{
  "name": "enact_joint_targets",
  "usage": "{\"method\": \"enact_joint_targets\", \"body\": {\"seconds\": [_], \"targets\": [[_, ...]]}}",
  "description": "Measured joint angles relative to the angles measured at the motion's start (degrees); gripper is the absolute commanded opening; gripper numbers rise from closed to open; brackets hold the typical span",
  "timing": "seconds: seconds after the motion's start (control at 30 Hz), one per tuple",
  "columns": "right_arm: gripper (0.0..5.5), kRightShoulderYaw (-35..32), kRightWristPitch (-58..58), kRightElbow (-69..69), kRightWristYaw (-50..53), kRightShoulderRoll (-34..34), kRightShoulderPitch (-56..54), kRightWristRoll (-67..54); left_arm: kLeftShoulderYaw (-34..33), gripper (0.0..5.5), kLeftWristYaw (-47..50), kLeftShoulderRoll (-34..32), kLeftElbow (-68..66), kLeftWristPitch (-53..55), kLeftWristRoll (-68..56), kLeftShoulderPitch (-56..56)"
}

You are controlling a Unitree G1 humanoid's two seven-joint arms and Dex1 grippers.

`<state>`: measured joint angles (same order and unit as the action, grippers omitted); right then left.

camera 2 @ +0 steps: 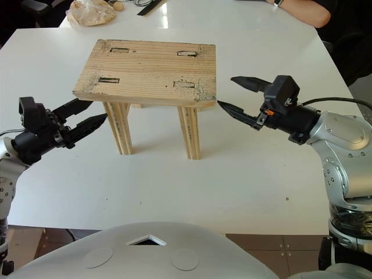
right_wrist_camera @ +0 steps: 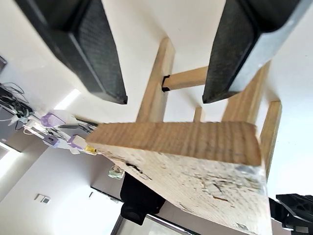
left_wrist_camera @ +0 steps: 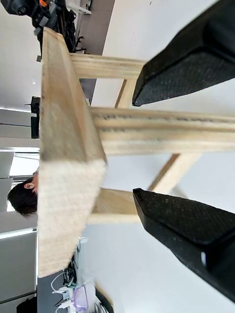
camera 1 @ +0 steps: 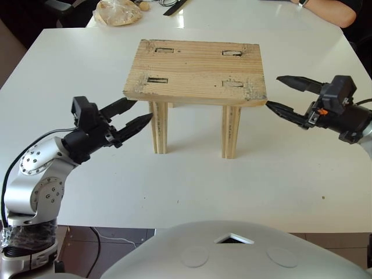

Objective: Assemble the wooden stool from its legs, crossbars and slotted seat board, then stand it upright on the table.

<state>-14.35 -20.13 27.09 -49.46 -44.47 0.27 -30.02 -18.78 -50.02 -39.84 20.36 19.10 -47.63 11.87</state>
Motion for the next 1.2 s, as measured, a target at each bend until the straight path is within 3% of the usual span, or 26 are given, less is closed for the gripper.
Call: {"method": "enact_joint_targets", "body": {"seconds": [0.1,0.27,0.4,0.53,0.77,1.2], "targets": [[2.83,-0.07,2.23,-8.11,3.2,4.03,0.81,2.13,-1.45,3.15,1.06,2.73,-9.02,-4.43,4.82,0.62],[2.83,6.75,7.31,-20.87,13.89,15.54,-0.54,10.84,1.29,3.15,8.67,11.24,-21.11,-14.29,16.99,-0.31],[2.83,8.89,14.07,-31.47,26.34,27.16,-3.62,16.67,4.44,3.15,20.43,21.38,-27.6,-22.72,25.68,-6.39],[2.83,8.3,19.1,-37.65,35.16,33.62,-6.38,19.26,4.36,3.15,29.63,26.33,-31.83,-28.74,30.55,-11.08],[2.83,7.24,22.22,-46.84,41.85,38.54,-10.89,20.73,3.18,3.15,37.46,32.01,-34.53,-25.12,28.72,-17.77],[2.83,5.3,27.03,-61.87,46.15,39.29,-19.44,22.46,5.7,3.15,43.0,34.86,-38.71,-24.44,33.02,-20.59]]}}
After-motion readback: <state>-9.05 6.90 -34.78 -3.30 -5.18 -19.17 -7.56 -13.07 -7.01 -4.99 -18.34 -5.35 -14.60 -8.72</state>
